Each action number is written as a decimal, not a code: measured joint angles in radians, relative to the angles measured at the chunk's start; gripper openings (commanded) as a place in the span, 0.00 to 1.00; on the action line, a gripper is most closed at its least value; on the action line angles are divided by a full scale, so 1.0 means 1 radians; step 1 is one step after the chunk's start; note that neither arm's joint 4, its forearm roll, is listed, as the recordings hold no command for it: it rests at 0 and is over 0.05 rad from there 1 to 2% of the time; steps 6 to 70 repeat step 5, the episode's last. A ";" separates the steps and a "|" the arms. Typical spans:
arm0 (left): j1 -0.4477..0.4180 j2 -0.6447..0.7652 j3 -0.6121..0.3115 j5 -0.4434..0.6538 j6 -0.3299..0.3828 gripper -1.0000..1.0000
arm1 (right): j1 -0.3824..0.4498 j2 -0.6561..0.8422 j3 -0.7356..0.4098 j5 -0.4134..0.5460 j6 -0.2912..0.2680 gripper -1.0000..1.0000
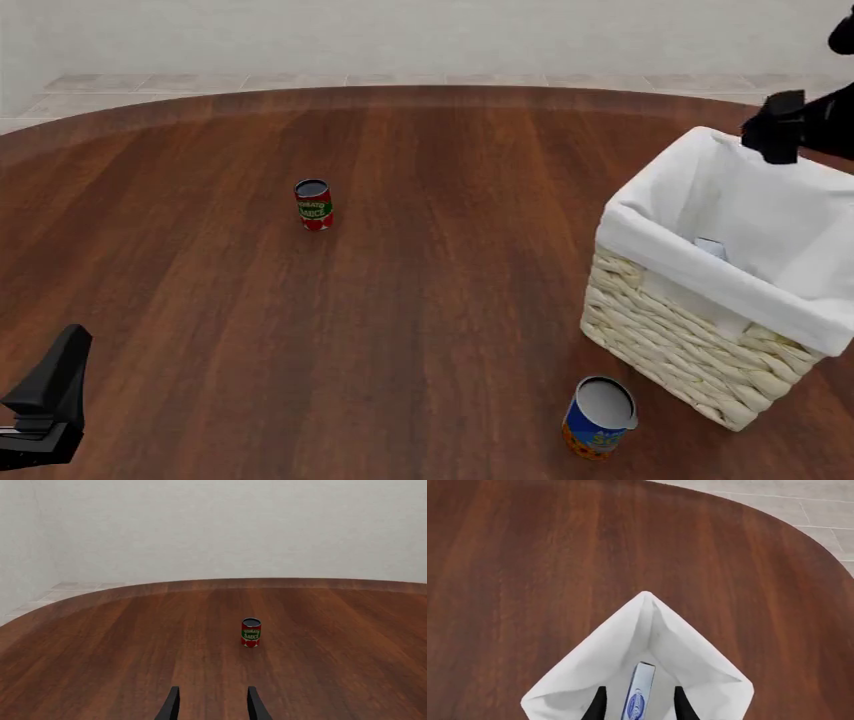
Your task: Pick up the cream cheese box, and put it in the basket.
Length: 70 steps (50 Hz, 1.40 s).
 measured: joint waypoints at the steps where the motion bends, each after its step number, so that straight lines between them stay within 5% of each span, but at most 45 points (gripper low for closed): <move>1: 0.000 0.000 0.000 0.000 0.000 1.00 | 0.003 -0.008 -0.007 0.006 -0.001 1.00; 70: 0.000 0.000 0.000 0.000 0.000 1.00 | 0.015 -0.044 -0.032 0.031 -0.005 1.00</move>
